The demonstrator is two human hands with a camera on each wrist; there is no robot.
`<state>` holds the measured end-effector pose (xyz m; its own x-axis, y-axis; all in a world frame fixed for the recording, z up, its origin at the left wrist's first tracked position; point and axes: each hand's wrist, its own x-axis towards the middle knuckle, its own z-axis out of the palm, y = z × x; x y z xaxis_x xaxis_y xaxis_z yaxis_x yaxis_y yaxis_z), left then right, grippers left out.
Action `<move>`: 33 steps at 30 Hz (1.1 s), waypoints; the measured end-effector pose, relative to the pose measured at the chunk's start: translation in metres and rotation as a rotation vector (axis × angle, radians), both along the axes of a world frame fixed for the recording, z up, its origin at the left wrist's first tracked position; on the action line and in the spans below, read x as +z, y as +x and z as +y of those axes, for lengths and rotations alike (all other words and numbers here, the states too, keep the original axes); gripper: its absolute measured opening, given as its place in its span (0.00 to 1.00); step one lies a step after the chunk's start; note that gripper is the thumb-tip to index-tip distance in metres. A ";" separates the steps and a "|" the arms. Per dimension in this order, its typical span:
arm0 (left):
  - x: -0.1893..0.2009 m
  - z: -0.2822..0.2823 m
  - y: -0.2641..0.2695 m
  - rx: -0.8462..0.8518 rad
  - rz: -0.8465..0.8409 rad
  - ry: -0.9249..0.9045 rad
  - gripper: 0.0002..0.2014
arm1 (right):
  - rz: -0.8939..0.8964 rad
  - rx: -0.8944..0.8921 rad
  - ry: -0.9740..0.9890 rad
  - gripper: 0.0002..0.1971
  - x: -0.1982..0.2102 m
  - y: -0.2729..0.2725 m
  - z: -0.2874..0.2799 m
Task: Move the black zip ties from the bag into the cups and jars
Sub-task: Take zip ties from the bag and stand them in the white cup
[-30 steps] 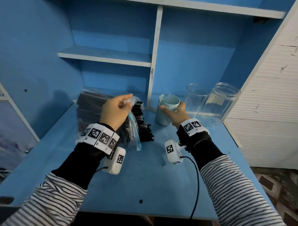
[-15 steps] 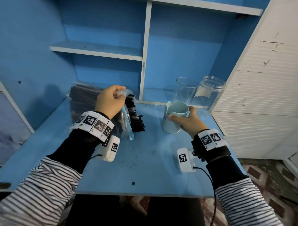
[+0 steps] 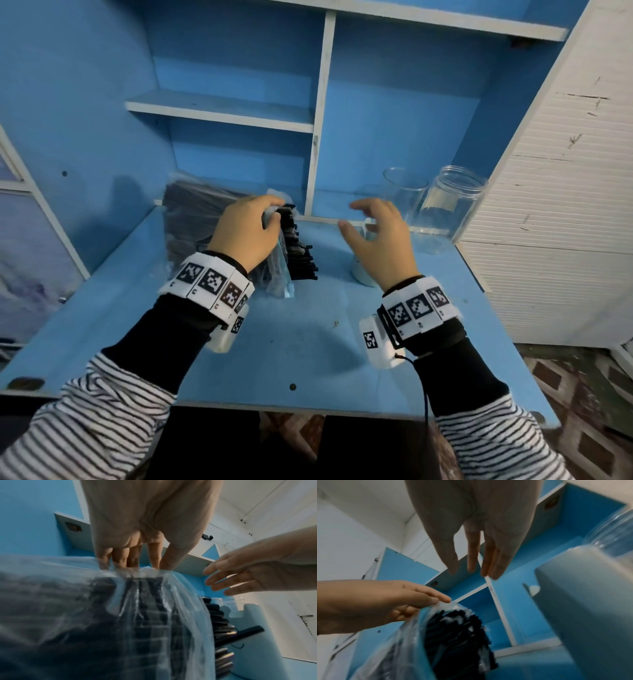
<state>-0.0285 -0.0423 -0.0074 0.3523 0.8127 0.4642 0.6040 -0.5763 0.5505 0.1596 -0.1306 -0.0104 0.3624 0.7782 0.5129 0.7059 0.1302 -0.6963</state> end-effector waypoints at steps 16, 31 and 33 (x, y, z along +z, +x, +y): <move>-0.022 -0.008 -0.017 0.030 0.066 0.000 0.22 | 0.082 0.323 -0.377 0.16 -0.019 -0.055 0.033; -0.003 0.026 -0.032 0.012 -0.027 -0.208 0.23 | 0.288 0.311 -0.258 0.13 -0.013 -0.022 0.058; -0.003 0.025 -0.032 0.018 -0.045 -0.202 0.23 | 0.275 0.329 -0.268 0.13 -0.016 -0.020 0.061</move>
<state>-0.0600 -0.0178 -0.0101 0.3194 0.8967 0.3065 0.5850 -0.4410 0.6806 0.1393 -0.0696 -0.0262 0.1691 0.9652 0.1993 0.4428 0.1063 -0.8903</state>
